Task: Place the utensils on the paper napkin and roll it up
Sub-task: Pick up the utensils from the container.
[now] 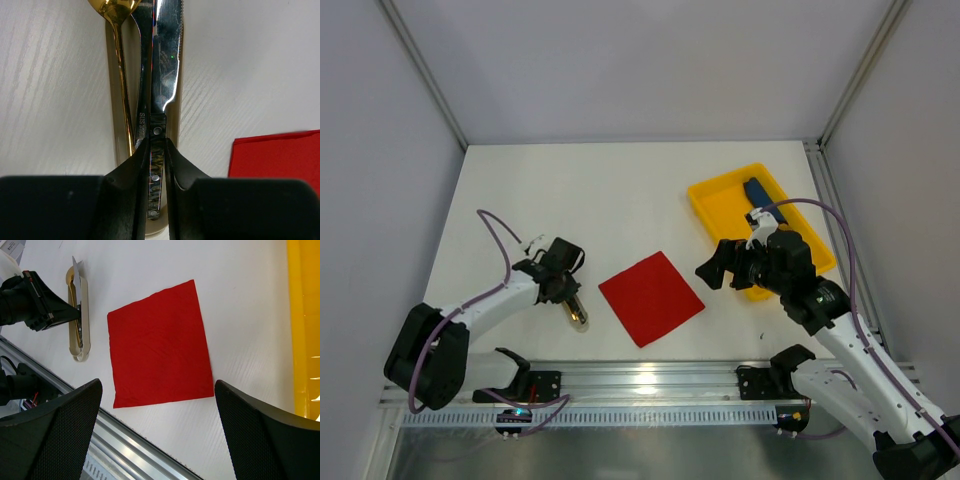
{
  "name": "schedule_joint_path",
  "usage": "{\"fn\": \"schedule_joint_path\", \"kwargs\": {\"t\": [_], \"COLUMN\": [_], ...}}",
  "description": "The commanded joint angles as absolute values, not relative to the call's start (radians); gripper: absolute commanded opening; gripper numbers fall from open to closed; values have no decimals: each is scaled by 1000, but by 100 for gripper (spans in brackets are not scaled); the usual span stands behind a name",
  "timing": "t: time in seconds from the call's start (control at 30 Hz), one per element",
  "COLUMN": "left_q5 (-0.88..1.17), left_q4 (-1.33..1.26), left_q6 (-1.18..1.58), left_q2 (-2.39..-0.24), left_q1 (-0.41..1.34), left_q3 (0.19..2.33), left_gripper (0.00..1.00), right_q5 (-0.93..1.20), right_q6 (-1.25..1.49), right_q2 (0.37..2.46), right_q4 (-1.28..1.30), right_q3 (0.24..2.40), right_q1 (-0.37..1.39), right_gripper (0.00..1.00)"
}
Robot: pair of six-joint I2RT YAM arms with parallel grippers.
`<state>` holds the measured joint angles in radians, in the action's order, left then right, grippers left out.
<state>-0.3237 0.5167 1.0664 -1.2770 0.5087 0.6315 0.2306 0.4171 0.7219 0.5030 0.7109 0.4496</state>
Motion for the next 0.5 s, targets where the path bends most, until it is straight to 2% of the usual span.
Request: {"fn": "schedule_joint_path", "kwargs": {"t": [0.0, 0.13, 0.2, 0.47], "left_q5": [-357, -356, -365, -388], "left_q4": [523, 529, 537, 594], "left_q6": [1071, 1071, 1071, 1068], "left_q2": [-1272, -1263, -1253, -1197], "left_q1": [511, 511, 511, 511], "left_q3": [606, 607, 612, 637], "left_gripper": [15, 8, 0, 0], "right_q5": [222, 224, 227, 238], "right_q6": [403, 403, 408, 410], "right_q2": [718, 715, 713, 719], "right_q4": [486, 486, 488, 483], "right_q3": [736, 738, 739, 741], "right_q1": [448, 449, 449, 448], "right_gripper": [97, 97, 97, 97]}}
